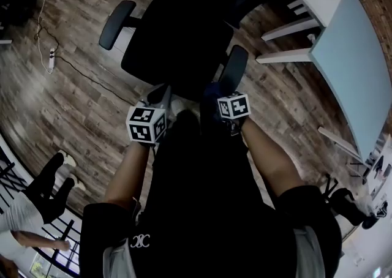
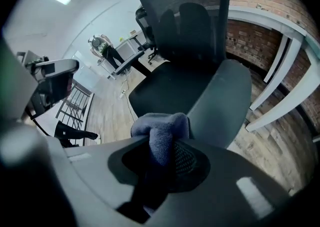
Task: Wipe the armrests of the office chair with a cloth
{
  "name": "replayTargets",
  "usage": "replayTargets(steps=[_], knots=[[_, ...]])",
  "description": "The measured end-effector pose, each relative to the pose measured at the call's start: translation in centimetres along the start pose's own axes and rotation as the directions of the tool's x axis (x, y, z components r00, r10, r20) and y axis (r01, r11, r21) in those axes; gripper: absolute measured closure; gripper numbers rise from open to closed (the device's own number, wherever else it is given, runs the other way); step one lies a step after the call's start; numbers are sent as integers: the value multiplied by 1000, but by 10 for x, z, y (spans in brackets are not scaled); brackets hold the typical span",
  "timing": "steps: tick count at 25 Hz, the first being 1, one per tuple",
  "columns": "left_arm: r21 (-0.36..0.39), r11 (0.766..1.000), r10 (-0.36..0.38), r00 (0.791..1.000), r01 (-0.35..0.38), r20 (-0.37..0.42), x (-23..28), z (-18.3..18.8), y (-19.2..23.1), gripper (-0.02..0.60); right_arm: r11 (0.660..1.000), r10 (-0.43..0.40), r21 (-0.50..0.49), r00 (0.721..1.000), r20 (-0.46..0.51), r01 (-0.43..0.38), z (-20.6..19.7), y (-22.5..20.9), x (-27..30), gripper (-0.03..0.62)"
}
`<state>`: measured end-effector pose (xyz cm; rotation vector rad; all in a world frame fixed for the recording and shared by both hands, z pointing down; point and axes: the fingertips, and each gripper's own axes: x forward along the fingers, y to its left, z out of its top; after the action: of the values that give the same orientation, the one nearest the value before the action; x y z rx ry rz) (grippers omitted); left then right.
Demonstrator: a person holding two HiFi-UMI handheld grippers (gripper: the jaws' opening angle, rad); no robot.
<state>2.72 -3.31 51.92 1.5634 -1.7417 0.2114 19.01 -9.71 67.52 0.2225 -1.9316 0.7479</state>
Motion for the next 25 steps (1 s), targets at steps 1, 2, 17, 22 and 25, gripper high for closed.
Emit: replayTargets(steps=[1,2,17,22,25], knots=[[12,1000,-12,1000,12,-3,2,2,-2,575,1000,-6,13,1000,2,6,-6,-2,-3,516],[23,999,-23,1000,23,-7,4,3,-3,575,1000,-15,25,1000,5,15,-11,-5,-5,516],[92,994,-45,998,50,-49,16,7,-22,575,966,-194,179,981,23,186,-20,-100,-38,514],[79,997,-9,999,13,-46,24,13,-24,575,946,-245,237,967,71,222,21,-142,-44,514],[59,998,18,999,-16,-39,30,17,-27,575,945,-276,207,957,93,253,52,-166,-48,514]])
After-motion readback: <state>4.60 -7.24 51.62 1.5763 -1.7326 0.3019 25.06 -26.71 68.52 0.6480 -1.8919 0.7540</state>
